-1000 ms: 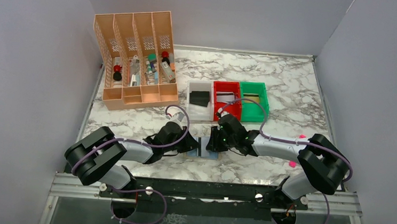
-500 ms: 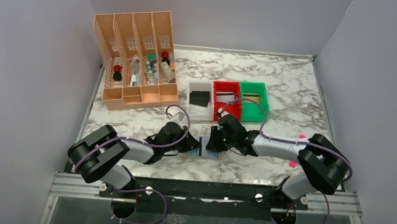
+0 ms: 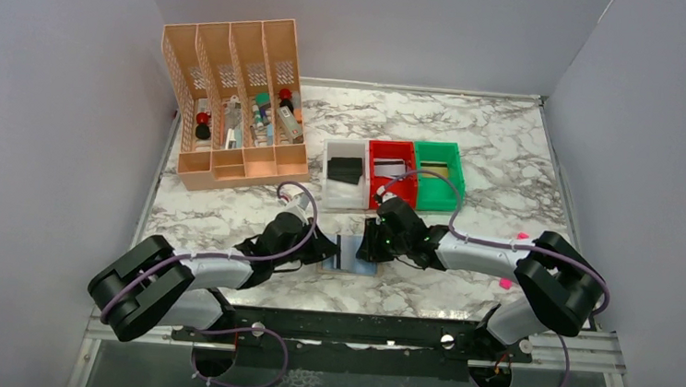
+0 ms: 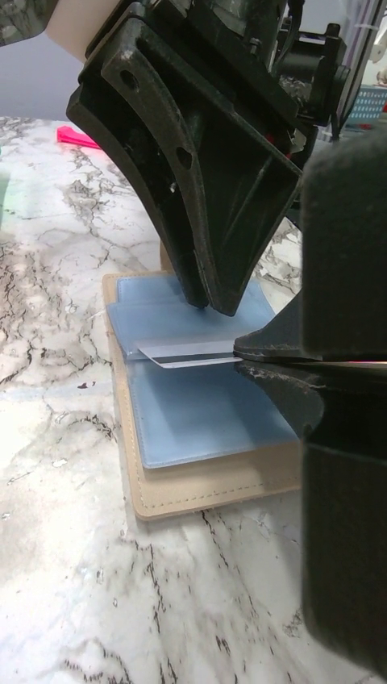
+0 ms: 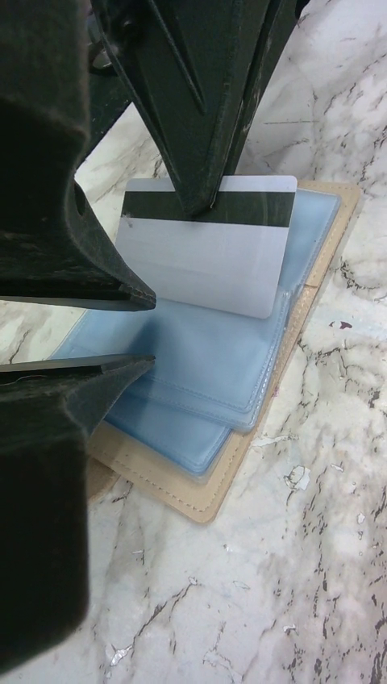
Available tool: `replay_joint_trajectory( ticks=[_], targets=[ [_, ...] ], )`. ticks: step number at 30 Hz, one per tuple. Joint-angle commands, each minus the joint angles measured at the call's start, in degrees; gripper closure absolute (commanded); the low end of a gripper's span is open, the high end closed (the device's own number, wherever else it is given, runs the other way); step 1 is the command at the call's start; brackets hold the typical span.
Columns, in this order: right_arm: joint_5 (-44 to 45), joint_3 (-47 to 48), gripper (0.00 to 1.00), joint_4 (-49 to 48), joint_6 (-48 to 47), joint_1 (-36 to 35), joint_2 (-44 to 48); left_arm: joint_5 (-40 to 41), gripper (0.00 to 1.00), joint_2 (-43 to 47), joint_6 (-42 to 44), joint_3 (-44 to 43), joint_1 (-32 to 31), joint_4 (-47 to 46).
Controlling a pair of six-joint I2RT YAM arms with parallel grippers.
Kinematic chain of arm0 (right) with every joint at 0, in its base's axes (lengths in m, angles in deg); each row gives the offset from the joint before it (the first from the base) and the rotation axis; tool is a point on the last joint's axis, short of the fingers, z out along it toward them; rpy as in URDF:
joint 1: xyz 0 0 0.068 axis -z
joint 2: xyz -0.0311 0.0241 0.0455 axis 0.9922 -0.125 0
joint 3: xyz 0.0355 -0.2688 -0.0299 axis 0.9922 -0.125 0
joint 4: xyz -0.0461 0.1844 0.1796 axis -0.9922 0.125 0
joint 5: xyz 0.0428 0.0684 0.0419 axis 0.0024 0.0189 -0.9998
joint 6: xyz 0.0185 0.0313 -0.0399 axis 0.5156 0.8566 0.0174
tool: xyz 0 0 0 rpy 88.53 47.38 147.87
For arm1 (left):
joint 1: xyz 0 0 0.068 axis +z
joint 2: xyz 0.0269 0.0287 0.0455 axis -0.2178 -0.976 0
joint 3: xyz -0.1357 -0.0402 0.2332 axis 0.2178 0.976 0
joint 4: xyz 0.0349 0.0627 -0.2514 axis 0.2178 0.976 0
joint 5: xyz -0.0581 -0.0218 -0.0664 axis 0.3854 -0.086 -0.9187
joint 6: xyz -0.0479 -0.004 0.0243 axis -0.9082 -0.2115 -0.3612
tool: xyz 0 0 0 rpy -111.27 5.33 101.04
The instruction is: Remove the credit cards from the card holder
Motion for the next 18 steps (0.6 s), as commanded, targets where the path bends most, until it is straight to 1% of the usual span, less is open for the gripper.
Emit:
replay_joint_trajectory(
  ticks=[1,3,6,11,14,18],
  targets=[
    [3.0,-0.2,0.68,5.2,-1.4,0.1,0.8,3.2,1.0,2.1,4.0,-1.1,0.4,8.0],
    [1.9,0.8,0.68,5.6,-2.3,0.1,2.0,4.6,1.0,3.3,4.6,-2.1,0.3,11.3],
    [0.2,2.2,0.67,5.9,-4.2,0.1,4.0,7.3,1.0,6.3,6.0,-4.4,0.4,18.6],
    [-0.2,4.0,0.67,7.6,-5.4,0.1,5.4,11.5,1.0,14.7,8.8,-7.2,0.3,29.9],
    [-2.1,4.9,0.67,7.0,-5.8,0.1,5.5,12.1,1.0,18.2,8.3,-6.3,0.3,30.6],
    [-4.3,6.0,0.67,6.2,-5.4,-0.1,4.5,11.6,1.0,19.0,8.4,-6.2,0.4,31.3]
  ],
)
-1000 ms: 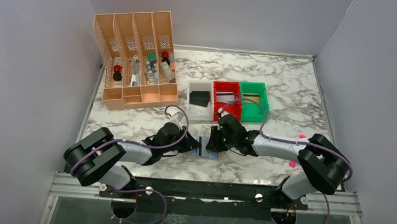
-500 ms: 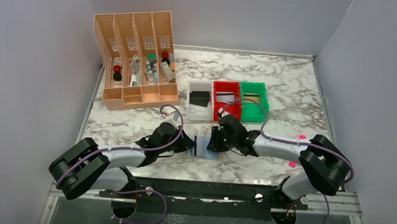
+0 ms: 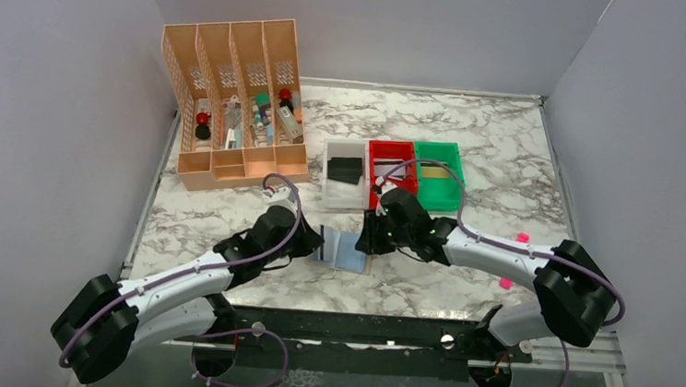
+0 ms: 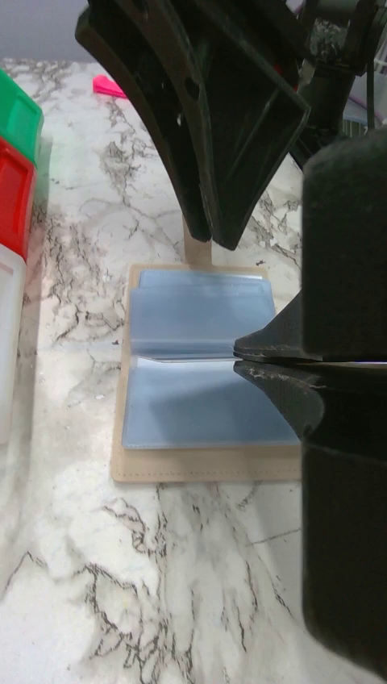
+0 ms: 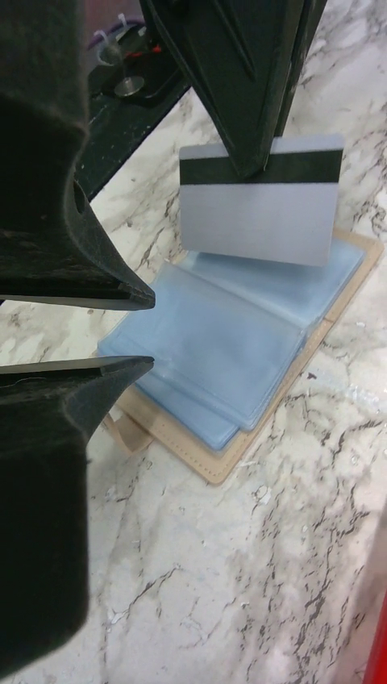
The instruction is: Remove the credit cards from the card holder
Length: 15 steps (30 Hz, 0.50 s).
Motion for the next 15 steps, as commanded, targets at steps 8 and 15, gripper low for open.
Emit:
replay_joint_trajectory(
  ticks=[8,15],
  targets=[
    [-6.2,4.8,0.67,-1.7,-0.2,-1.7,-2.4,6.6,1.0,3.3,1.2,-1.5,0.2,10.1],
    [-6.9,11.7,0.69,-2.9,-0.1,-3.4,-10.9,12.2,1.0,12.1,0.1,-2.1,0.3,17.8]
  ],
)
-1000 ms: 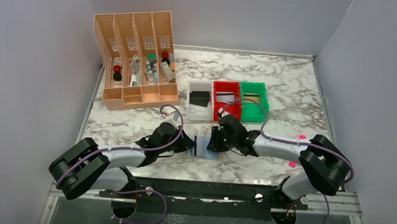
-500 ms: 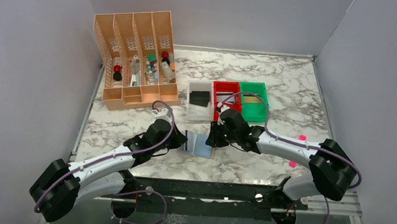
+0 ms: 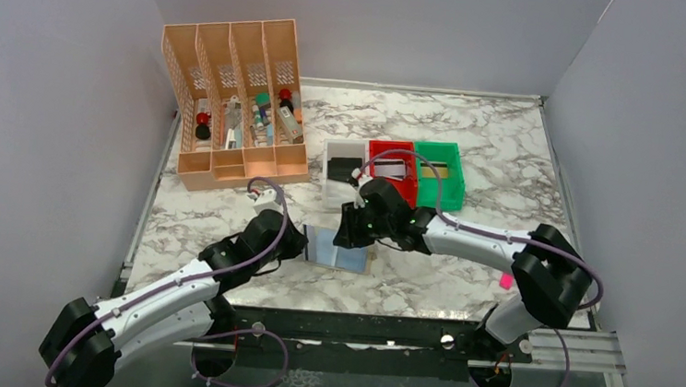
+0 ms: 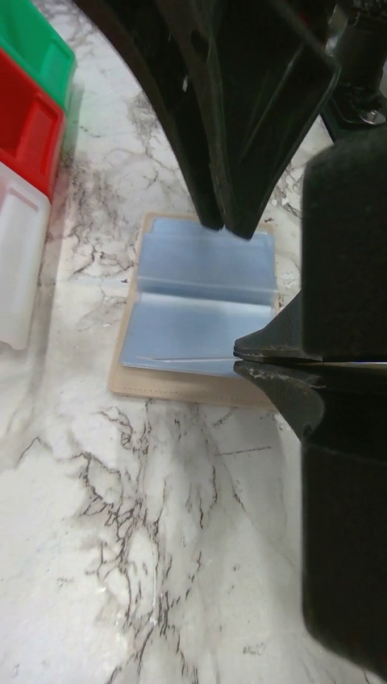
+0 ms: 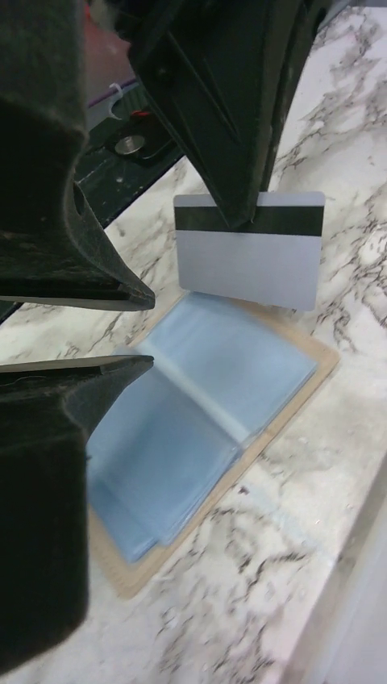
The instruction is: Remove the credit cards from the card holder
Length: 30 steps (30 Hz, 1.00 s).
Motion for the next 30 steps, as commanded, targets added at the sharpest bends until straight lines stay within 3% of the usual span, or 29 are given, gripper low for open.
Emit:
replay_joint_trajectory(
  ticks=[1,10,16,22,25,30],
  targets=[
    [-2.5,4.2,0.69,-2.4,0.0,-1.0,-6.1,5.2,1.0,5.8,-0.9,-1.1,0.4,5.2],
    [8.3,1.2,0.7,1.8,1.2,-1.1,-11.1,4.4,1.0,9.4,-1.5,0.5,0.3,5.0],
    [10.0,1.0,0.68,2.7,-0.6,-1.1,-4.0,2.5,1.0,7.0,-0.6,-0.2,0.3,1.9],
    [11.8,-3.2,0.57,0.0,-1.1,-1.1,6.6,-1.6,1.0,6.3,1.4,-1.9,0.3,-1.7],
    [15.1,-7.3,0.42,-1.2,0.3,-1.0,11.5,-4.0,1.0,7.2,1.8,-0.9,0.3,-5.1],
    [16.8,-13.7,0.29,-3.3,3.3,0.6,18.4,-8.5,1.0,7.4,1.5,0.9,0.4,-10.7]
  ],
)
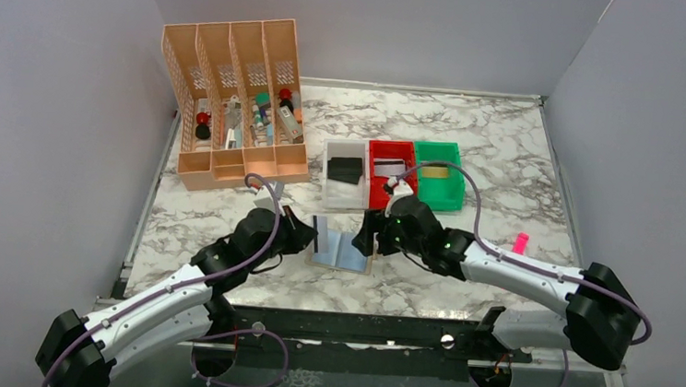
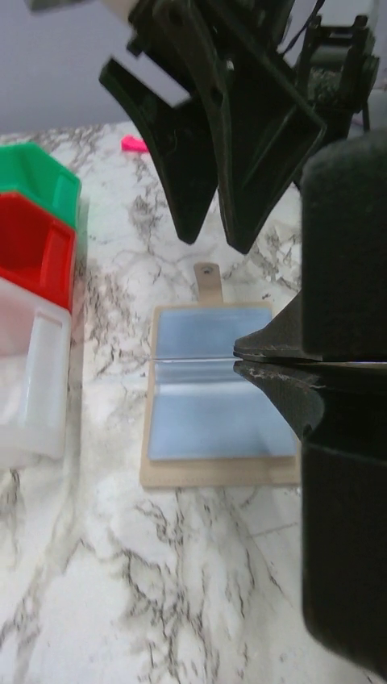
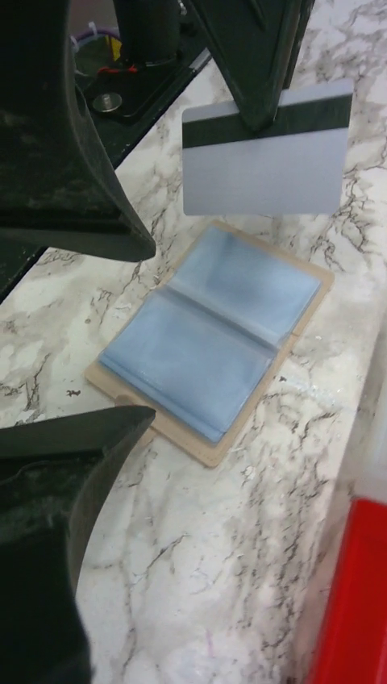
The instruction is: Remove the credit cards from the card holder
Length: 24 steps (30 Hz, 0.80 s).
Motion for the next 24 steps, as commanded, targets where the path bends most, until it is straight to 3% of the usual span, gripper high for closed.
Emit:
replay_joint_trajectory(
  ticks=[1,9,12,24],
  targets=[
    [1.9,-6.7,0.27,-3.1,3.3,2.6,5.4,-6.6,1.0,0.5,1.0,1.1,0.3,-8.6],
    [-20.4,-17.6,0.23,-18.9,5.1,13.6,14.2,-13.0,1.0,0.3,-0.4,4.1,0.3,-20.4],
    [-30.6,-19.9,0.3,-28.2,5.3,14.4,16.0,-16.2,1.0,-0.4,-1.9,5.9,0.3,-26.0],
    [-45.4,-19.4,0.3,-42.1,13.2,17.0,7.8,-21.7,1.0,-1.6,-1.6,4.8,0.3,-31.1]
  ],
)
